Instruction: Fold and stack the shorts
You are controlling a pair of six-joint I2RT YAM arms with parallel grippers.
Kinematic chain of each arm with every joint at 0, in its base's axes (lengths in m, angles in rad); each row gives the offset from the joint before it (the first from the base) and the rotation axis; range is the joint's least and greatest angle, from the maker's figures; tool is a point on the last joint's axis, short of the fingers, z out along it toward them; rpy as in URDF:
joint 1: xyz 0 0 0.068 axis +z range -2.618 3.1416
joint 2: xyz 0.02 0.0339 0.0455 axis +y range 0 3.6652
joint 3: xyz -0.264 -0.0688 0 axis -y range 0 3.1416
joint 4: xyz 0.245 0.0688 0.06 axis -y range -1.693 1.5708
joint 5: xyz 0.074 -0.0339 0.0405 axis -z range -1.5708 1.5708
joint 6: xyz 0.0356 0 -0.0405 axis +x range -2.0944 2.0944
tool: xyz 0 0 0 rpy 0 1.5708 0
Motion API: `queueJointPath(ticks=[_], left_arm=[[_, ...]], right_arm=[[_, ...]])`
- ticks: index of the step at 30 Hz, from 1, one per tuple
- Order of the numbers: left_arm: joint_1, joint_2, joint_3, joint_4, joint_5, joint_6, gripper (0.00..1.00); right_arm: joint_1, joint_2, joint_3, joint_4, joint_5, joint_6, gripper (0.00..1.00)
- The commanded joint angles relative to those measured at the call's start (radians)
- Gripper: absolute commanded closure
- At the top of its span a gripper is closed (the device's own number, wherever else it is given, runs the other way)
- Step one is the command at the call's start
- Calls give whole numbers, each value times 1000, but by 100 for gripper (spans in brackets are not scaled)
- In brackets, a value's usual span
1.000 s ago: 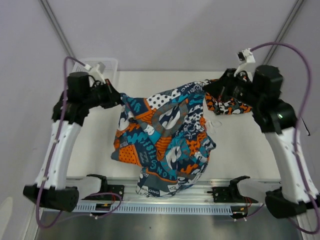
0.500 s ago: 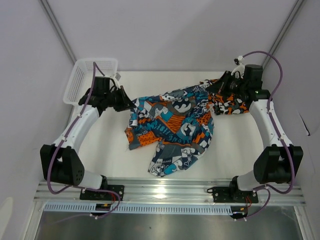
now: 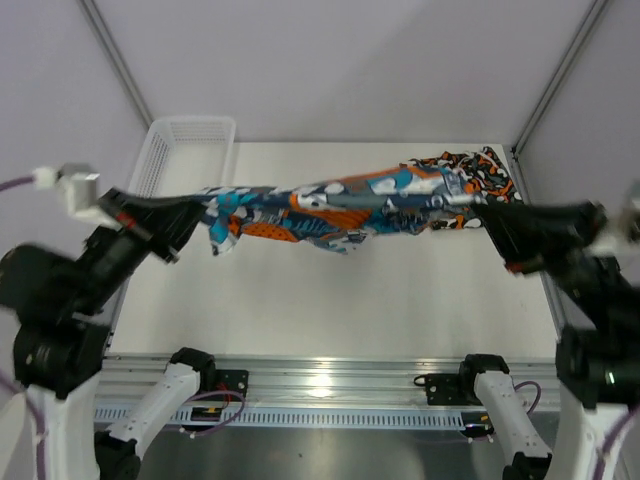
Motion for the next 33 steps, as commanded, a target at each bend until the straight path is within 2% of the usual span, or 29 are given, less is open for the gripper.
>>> queueJointPath(ticks=[1, 5, 9, 12, 13, 15, 16, 17, 19, 20, 22, 23, 28, 30, 33], left_arm=[[-3, -59, 36, 18, -9, -20, 100], [-3, -97, 68, 32, 21, -49, 100], [-3, -28, 102, -5, -11, -34, 100], [-3, 53, 145, -33, -20, -14, 100], [-3, 117, 146, -36, -28, -9, 100], [-2, 179, 111, -33, -31, -3, 100], [0, 223, 84, -18, -11, -4, 100], [2, 236, -34, 37, 1, -12, 100], [2, 257, -132, 108, 8, -18, 100], [2, 260, -286, 183, 9, -26, 100], [2, 274, -439, 316, 18, -38, 100], [2, 286, -514, 349, 11, -43, 100], [-3, 433, -665, 559, 23, -78, 100], [-9, 521, -685, 602, 11, -83, 100], [-9, 605, -670, 645, -17, -64, 100]], right_arm=[[4, -92, 117, -57, 60, -71, 100], [16, -138, 244, -150, 103, -123, 100], [30, -86, 344, -213, 161, -135, 100], [58, 82, 465, -349, 199, -148, 100], [70, 191, 519, -434, 207, -155, 100], [96, 283, 524, -502, 220, -161, 100], [95, 311, 493, -507, 210, -160, 100], [90, 333, 382, -486, 197, -146, 100], [61, 313, 216, -353, 163, -114, 100], [49, 287, 53, -308, 146, -79, 100], [3, 267, -97, -186, 97, -43, 100], [-6, 256, -231, -153, 80, -16, 100], [-45, 259, -559, 121, 82, 35, 100], [-49, 319, -628, 242, 85, 56, 100], [-51, 447, -610, 305, 74, 44, 100]])
